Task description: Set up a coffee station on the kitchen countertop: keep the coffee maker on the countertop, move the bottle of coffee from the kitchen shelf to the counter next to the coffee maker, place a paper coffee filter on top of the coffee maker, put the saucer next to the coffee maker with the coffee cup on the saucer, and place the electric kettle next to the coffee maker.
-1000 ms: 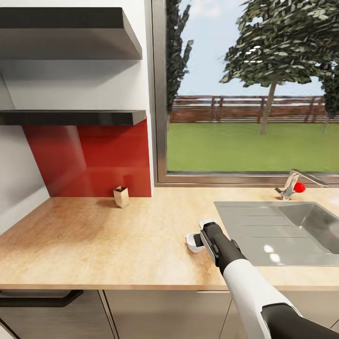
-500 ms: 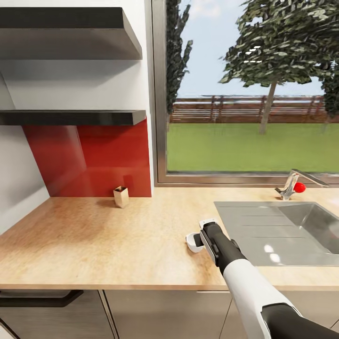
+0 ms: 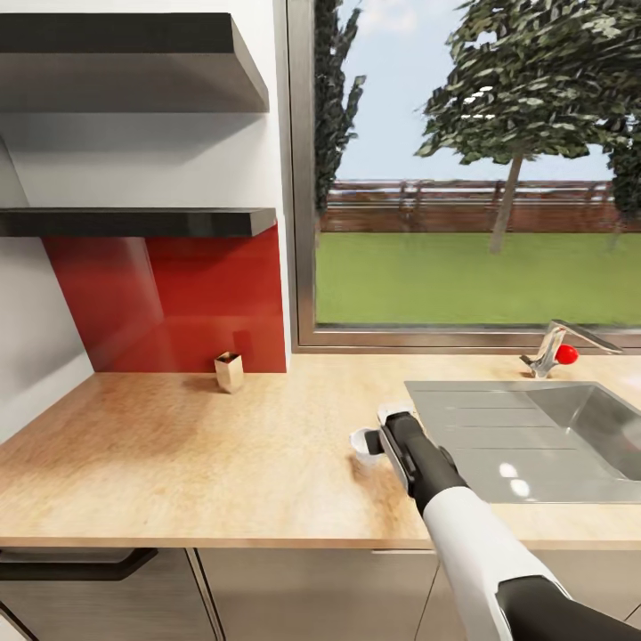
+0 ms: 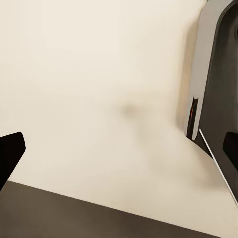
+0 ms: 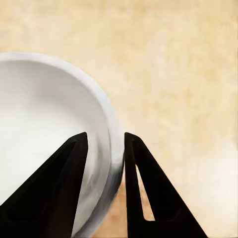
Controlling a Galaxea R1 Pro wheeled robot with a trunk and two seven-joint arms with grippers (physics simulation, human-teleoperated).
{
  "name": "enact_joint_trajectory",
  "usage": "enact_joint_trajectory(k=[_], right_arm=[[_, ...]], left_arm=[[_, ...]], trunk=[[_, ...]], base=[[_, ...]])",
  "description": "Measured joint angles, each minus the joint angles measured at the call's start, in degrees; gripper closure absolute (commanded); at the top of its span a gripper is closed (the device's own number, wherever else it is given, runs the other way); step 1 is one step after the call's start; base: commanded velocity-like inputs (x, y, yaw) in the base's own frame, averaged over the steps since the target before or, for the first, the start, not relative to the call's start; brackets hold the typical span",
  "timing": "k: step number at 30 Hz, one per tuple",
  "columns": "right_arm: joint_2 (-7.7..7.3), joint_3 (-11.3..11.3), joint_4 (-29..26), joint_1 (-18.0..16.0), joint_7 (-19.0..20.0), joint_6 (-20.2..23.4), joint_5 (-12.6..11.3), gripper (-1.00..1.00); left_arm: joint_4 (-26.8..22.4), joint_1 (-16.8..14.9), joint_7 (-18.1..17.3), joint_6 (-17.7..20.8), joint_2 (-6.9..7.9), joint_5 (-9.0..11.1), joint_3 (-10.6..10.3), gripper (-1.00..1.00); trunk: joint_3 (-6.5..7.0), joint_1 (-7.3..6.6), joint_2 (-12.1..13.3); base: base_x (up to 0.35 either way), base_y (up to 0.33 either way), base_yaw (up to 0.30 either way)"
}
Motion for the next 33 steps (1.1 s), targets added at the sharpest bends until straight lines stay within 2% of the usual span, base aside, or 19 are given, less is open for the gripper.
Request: enact_joint_trajectory(k=[2, 6, 13, 19, 33], right_arm=[[0.0, 0.0, -3.8, 0.0, -0.1, 0.1, 0.1, 1.0], [0.0, 0.0, -7.2, 0.0, -0.1, 0.2, 0.1, 1.0], [0.0, 0.1, -10.1, 0.0, -0.2, 0.4, 0.3, 1.0], [0.0, 0.1, -10.4, 0.0, -0.2, 0.4, 0.4, 1.0], [0.0, -0.1, -10.5, 0.0, -0.1, 0.4, 0.5, 1.0]], left_arm=[[0.0, 0.0, 0.0, 0.0, -0.04, -0.1, 0.0, -1.0], [-0.1, 0.0, 0.0, 0.0, -0.14, -0.2, -0.1, -1.0], [-0.2, 0.0, 0.0, -0.1, -0.23, -0.3, -0.1, -1.0], [-0.3, 0.0, 0.0, 0.0, -0.3, -0.4, -0.2, -1.0], [-0.4, 0.0, 0.0, -0.1, -0.31, -0.4, -0.1, -1.0]], trunk=[[0.0, 0.0, 0.0], [0.0, 0.0, 0.0], [0.0, 0.0, 0.0], [-0.01, 0.0, 0.0], [0.37, 0.0, 0.0]], base=[[0.0, 0.0, 0.0], [0.0, 0.0, 0.0], [0.0, -0.01, 0.0], [0.0, -0.23, -0.024], [0.0, -0.272, -0.275]])
